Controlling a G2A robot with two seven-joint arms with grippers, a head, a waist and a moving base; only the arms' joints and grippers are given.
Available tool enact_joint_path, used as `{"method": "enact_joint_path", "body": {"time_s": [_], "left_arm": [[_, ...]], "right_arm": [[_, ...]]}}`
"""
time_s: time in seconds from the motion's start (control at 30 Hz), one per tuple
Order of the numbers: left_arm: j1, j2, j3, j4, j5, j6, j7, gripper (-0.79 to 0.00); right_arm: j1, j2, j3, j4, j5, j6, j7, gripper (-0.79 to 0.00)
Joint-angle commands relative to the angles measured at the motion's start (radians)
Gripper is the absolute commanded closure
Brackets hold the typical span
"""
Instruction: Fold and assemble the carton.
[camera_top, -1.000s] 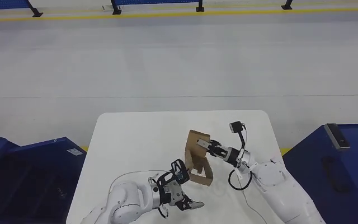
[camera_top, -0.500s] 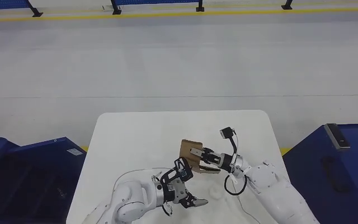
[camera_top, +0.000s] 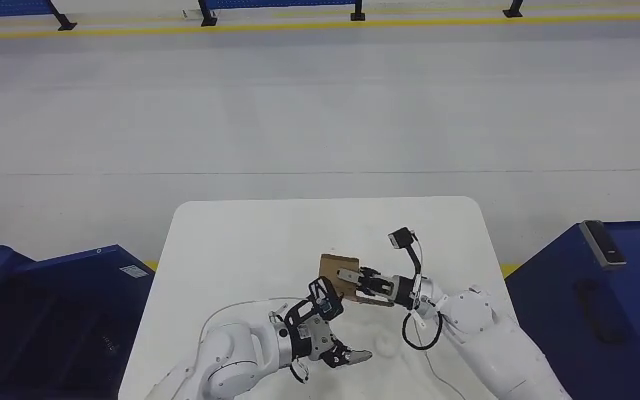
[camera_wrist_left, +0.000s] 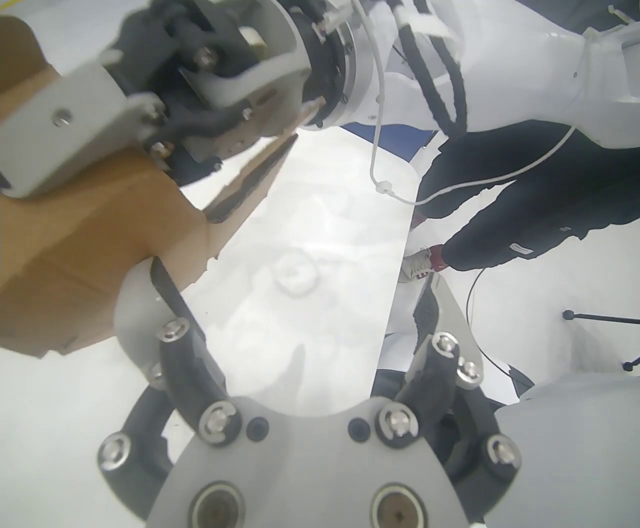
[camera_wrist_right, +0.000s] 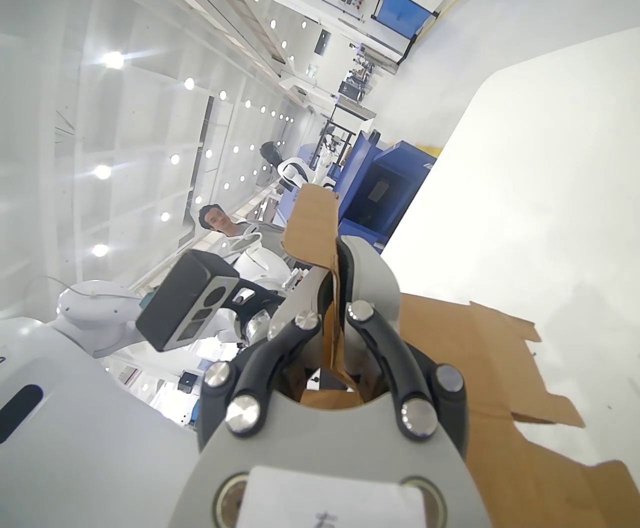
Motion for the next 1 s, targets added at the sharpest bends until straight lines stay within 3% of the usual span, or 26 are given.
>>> {"method": "enact_joint_path", "body": {"time_s": [0.0, 0.27, 0.43, 0.7, 0.97], "left_arm": [[-0.009, -0.001, 0.004, 0.008, -0.007, -0.001, -0.005, -0.785], [-0.008, 0.001, 0.006, 0.037, -0.019, -0.019, -0.002, -0.785], [0.016, 0.010, -0.029, 0.037, -0.040, -0.030, 0.004, -0.785], [0.071, 0.030, -0.118, 0.037, -0.092, -0.068, 0.049, -0.785], [0.085, 0.033, -0.141, 0.042, -0.143, -0.103, 0.090, -0.785]], "right_arm": [[0.004, -0.001, 0.002, 0.004, 0.001, 0.012, -0.001, 0.000], [0.014, 0.000, 0.017, -0.001, -0.020, 0.034, -0.021, 0.000], [0.009, 0.008, 0.091, 0.023, 0.081, 0.058, -0.029, 0.000], [0.011, 0.018, 0.175, 0.075, 0.271, 0.117, 0.078, 0.000], [0.011, 0.018, 0.175, 0.075, 0.271, 0.117, 0.078, 0.000]]}}
